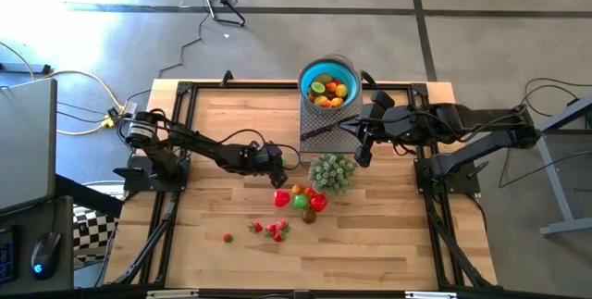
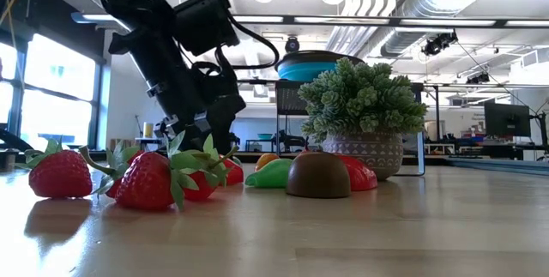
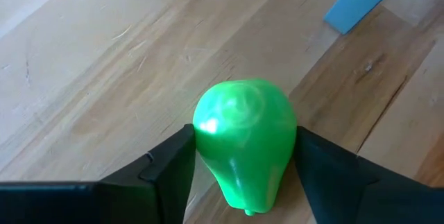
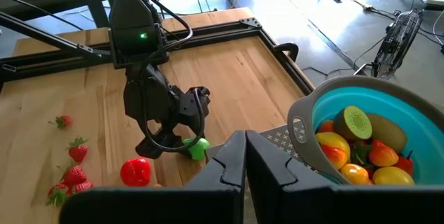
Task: Pick & Place Fruit
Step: Put the green pear into the blue strainer bowl
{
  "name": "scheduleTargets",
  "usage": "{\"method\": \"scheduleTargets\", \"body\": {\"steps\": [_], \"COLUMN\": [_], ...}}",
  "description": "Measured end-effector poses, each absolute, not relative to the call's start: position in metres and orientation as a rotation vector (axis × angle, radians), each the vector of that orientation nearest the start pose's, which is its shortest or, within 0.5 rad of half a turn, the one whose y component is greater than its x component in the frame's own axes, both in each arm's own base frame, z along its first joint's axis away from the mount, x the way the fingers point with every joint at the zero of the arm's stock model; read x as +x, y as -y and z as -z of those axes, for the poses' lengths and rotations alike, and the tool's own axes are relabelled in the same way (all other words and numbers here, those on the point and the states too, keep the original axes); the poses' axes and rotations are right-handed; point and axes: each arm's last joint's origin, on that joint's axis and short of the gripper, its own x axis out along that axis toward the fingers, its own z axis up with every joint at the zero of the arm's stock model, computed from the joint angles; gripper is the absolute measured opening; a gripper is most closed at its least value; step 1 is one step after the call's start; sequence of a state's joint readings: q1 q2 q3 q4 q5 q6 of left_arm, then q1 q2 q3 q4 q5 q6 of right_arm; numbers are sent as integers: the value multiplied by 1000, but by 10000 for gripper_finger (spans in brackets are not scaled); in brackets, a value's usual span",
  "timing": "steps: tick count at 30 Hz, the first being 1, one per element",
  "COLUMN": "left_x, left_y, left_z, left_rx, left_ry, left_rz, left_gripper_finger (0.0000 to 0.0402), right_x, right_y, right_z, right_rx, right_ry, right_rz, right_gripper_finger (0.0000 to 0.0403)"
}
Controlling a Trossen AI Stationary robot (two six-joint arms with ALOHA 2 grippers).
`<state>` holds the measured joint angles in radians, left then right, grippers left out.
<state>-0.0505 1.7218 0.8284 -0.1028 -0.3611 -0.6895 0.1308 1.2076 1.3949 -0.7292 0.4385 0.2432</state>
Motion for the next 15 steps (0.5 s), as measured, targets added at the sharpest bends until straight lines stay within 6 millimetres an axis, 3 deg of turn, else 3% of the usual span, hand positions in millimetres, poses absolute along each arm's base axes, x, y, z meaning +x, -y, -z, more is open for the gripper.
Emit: {"method": "scheduleTargets", "body": {"steps": [15], "left_x": [311], "left_y": [6], "left_z": [-131], "left_rx": [-414], "left_ry": [-831], "left_rz": [-607], "left_gripper_finger": [209], "right_x": [236], "right_y": [-19], "right_z": [-406], "right_rx": [108], "right_ry": [-477], "right_rz": [367], "right_gripper_finger": [4]}}
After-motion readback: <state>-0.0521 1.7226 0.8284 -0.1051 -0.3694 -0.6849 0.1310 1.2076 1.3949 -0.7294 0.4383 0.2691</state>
